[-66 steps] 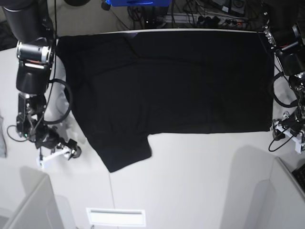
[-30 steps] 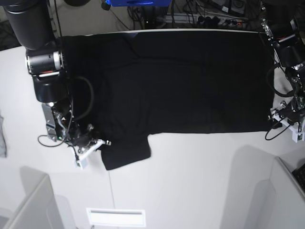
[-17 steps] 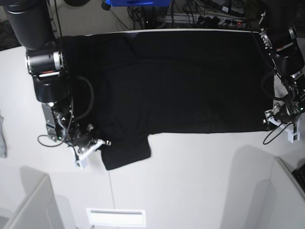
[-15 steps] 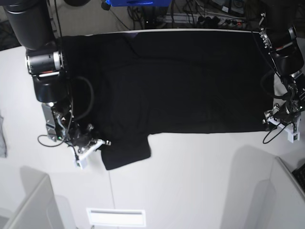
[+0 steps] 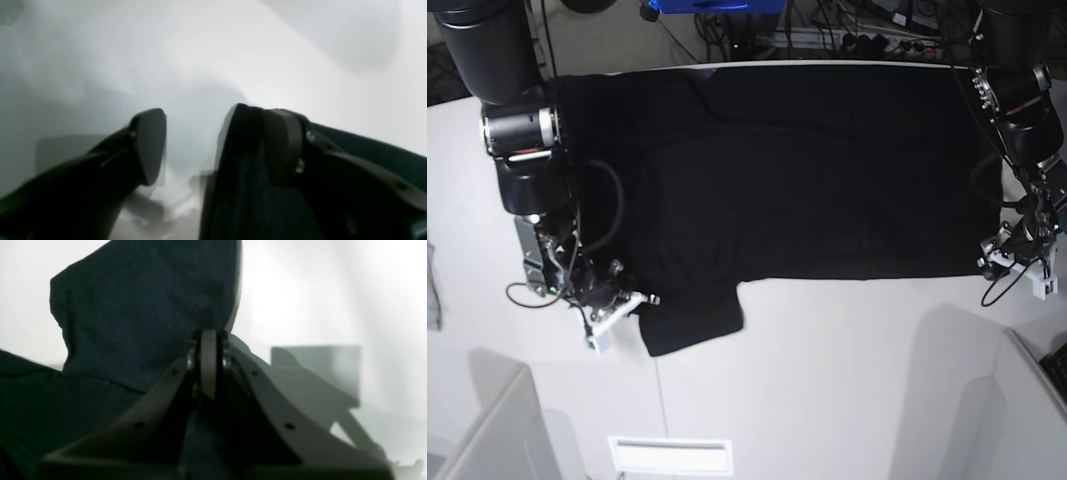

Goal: Fold the T-shirt properly
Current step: 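Close both grippers on the hem corners, then lift the hem with both grippers and fold it toward the collar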

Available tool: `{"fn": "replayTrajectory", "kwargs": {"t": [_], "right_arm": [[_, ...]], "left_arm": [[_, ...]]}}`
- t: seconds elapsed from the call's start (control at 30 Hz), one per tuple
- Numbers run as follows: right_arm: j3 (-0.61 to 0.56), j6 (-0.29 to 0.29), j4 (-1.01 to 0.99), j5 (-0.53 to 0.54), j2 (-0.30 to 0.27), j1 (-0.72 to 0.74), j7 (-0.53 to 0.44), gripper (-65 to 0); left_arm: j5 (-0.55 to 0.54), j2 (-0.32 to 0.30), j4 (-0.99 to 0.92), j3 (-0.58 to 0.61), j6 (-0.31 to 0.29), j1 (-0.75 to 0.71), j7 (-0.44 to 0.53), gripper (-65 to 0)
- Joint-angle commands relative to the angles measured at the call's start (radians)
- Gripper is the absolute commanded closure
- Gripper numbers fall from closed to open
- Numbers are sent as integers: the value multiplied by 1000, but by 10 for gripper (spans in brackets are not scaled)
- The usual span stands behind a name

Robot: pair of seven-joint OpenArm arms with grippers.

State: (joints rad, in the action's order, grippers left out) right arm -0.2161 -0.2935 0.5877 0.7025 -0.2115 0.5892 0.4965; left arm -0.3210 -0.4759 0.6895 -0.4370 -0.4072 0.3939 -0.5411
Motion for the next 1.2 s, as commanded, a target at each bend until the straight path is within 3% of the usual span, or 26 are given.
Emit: {"fn": "replayTrajectory", "kwargs": {"t": [0.0,0.23,0.47,0.53,0.67,0.7,0.97,1.17], "right_arm": [[4,3,10,1,-6,30,-3,0],[1,3,10,1,-6,30,-3,0],[1,3,10,1,-9,28,-3,0],[4,3,10,1,-9,28,-3,0],[7,3,10,1,-12,16,-9,0],[7,3,10,1,-12,16,-9,0],[8,3,81,6,-35,-21,-49,0],[114,3,248,1,-35,-97,-43,0]], "left_arm": [[-2,-4,8,0,-5,13,-17,-439],[-10,-2,3,102,-5,10,-17,-434],[-5,-2,0,103,-2,12,-17,-418],[-10,-1,0,106,-2,12,-17,-339],[-5,12,0,97,-2,7,-17,-43],[-5,10,0,97,-2,7,-17,0],[-11,9,14,96,-5,10,-17,0],[-13,12,187,96,-5,-59,-20,0]]}}
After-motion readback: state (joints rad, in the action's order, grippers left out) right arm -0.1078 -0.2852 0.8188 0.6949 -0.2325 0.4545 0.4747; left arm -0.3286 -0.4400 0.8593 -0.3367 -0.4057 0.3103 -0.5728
